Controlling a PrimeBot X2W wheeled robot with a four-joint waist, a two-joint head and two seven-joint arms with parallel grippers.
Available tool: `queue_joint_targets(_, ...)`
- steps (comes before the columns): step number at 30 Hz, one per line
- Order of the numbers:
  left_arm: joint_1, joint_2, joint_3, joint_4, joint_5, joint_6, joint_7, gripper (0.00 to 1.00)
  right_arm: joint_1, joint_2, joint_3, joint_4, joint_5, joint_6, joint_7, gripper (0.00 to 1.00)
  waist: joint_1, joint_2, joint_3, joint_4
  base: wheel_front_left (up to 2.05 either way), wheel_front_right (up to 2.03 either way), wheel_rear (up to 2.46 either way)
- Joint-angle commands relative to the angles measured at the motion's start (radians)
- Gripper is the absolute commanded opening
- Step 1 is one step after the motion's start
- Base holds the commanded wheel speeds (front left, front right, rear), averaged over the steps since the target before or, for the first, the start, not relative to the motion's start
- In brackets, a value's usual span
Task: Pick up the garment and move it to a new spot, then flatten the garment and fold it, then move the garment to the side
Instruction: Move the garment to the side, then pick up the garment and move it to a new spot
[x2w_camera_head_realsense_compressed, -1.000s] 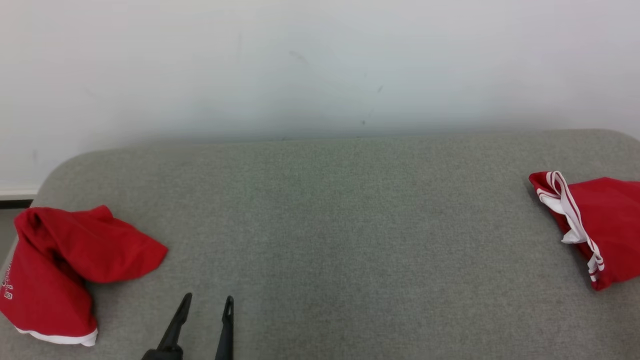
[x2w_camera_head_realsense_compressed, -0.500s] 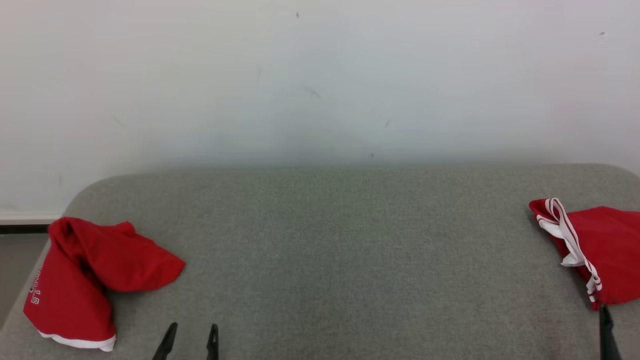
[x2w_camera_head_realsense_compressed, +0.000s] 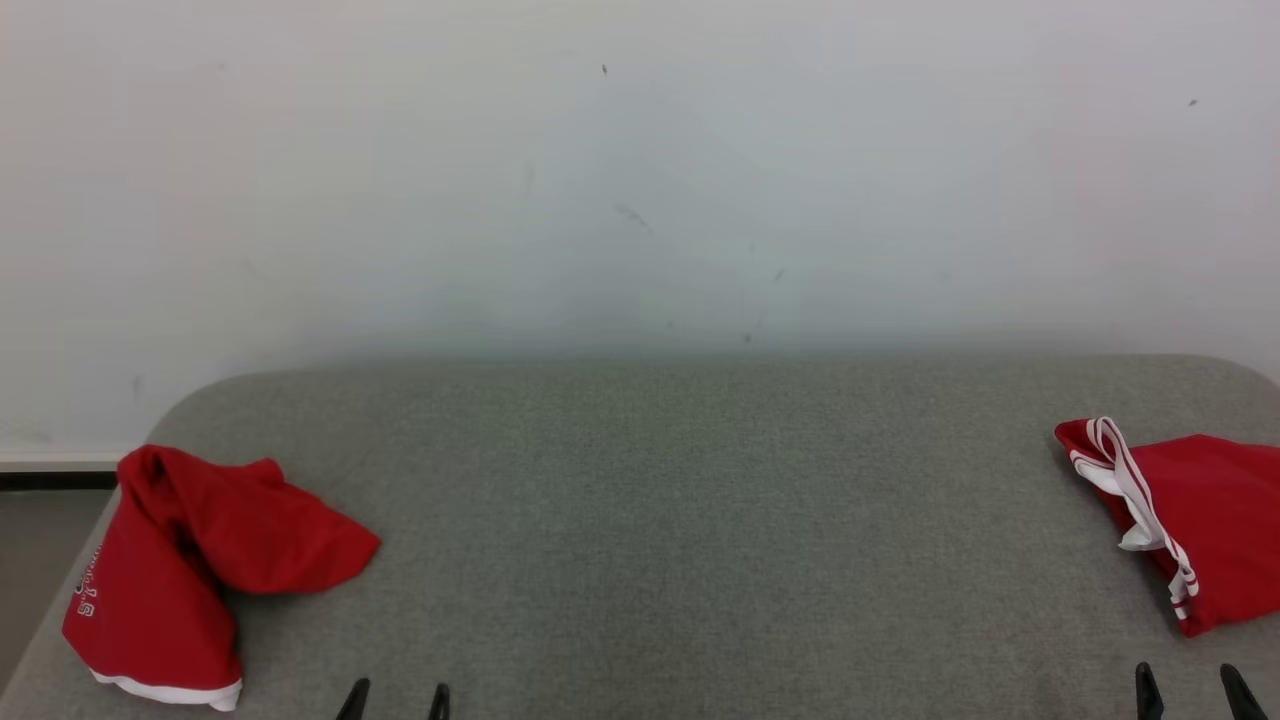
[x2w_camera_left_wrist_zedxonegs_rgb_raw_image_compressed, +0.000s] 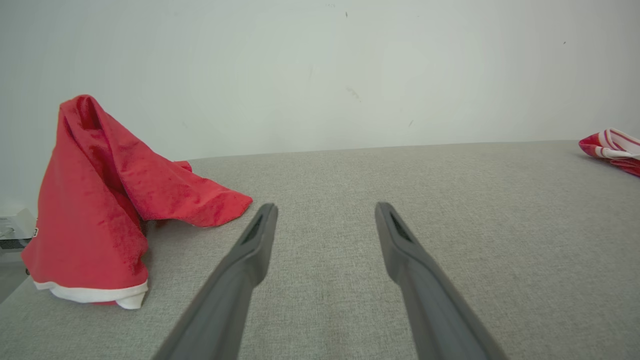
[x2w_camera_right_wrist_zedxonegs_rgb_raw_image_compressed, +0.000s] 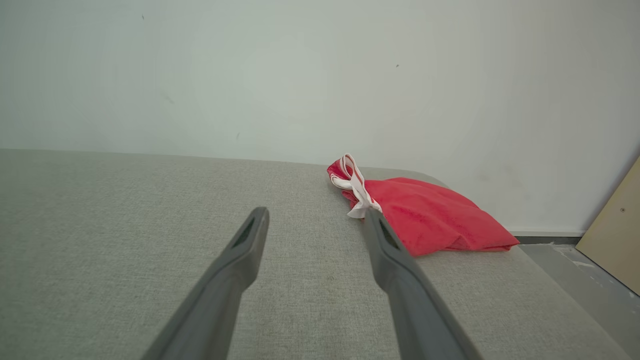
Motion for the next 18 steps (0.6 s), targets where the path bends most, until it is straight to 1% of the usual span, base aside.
queue_joint_targets(1, -0.003, -0.001, 0.004, 0.002, 0.002, -0.004, 0.0, 1.0, 0.008, 0.004, 0.004, -0.006, -0.012, -0.002, -0.003, 1.0, 0.0001, 0.0, 0.001, -0.001, 0.0, 0.0, 0.0)
queue_joint_targets(9, -0.009, -0.004, 0.012, 0.008, -0.001, -0.021, 0.0, 1.0, -0.007, 0.005, 0.019, 0.004, -0.01, -0.002, -0.003, 1.0, 0.0001, 0.0, 0.006, -0.011, 0.0, 0.0, 0.0)
queue_joint_targets(13, -0.011, -0.007, 0.014, 0.007, 0.003, -0.023, 0.0, 1.0, -0.011, 0.005, 0.021, 0.008, -0.004, -0.002, -0.003, 1.0, 0.0001, 0.0, 0.01, -0.013, 0.0, 0.0, 0.0)
queue_joint_targets(18, -0.018, -0.009, 0.013, 0.008, 0.007, -0.027, 0.0, 1.0, -0.003, 0.004, 0.02, 0.002, 0.004, -0.002, -0.002, 1.0, 0.0001, 0.0, 0.013, 0.003, 0.0, 0.0, 0.0)
